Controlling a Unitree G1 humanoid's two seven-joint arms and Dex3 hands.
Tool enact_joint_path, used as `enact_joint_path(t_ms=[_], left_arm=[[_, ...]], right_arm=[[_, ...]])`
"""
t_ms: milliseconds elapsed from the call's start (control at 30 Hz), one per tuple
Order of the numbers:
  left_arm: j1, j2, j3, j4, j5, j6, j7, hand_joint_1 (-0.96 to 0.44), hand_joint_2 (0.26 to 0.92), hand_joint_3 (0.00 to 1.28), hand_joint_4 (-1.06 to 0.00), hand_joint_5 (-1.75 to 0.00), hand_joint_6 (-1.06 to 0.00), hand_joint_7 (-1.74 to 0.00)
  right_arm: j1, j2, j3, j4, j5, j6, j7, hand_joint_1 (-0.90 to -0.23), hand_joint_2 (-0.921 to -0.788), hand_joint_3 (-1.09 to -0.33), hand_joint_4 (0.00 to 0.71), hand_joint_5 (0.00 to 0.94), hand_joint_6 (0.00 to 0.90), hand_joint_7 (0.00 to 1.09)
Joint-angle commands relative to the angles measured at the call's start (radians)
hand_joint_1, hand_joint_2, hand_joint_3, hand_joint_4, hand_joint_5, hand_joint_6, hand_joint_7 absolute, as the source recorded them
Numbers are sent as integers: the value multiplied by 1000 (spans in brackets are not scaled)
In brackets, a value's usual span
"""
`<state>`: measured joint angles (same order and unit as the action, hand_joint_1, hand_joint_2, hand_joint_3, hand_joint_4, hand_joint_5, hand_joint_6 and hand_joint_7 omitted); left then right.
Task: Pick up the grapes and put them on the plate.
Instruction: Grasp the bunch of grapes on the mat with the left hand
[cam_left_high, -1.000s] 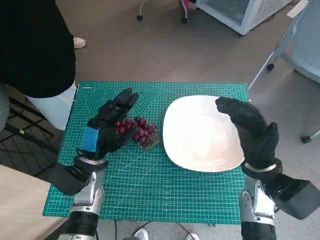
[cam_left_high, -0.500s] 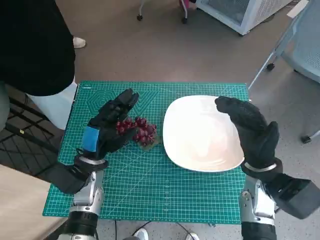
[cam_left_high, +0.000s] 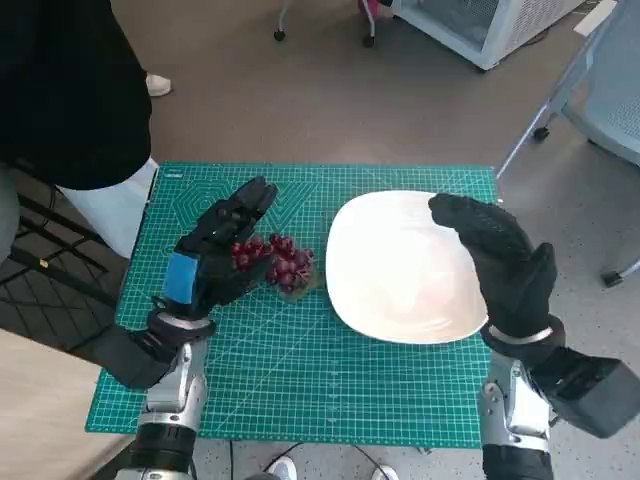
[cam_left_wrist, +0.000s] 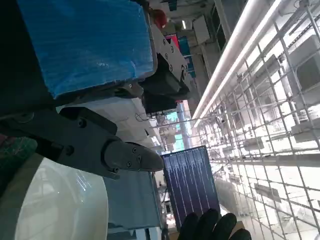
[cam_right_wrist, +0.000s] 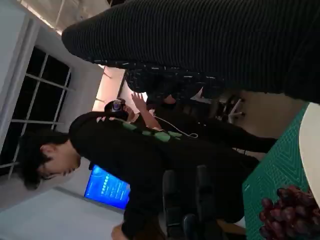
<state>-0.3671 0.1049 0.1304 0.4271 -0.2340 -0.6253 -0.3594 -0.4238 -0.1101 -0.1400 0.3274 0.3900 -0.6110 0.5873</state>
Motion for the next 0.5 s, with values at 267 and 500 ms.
enact_joint_path(t_ms=[267,500], left_arm=[[33,167,-60,-132,299,102,46,-443,920,75,-125,1,-212,1],[54,292,-100,-304,655,255,128,-583,861,15,-10,1,-58,-3]], right_arm=[[23,2,2,-6,-2,24,-8,-499,-921,-581,198,0,-1,394],[19,-3,-2,-1,-5,15,-5,-497,-921,-580,198,0,-1,395]])
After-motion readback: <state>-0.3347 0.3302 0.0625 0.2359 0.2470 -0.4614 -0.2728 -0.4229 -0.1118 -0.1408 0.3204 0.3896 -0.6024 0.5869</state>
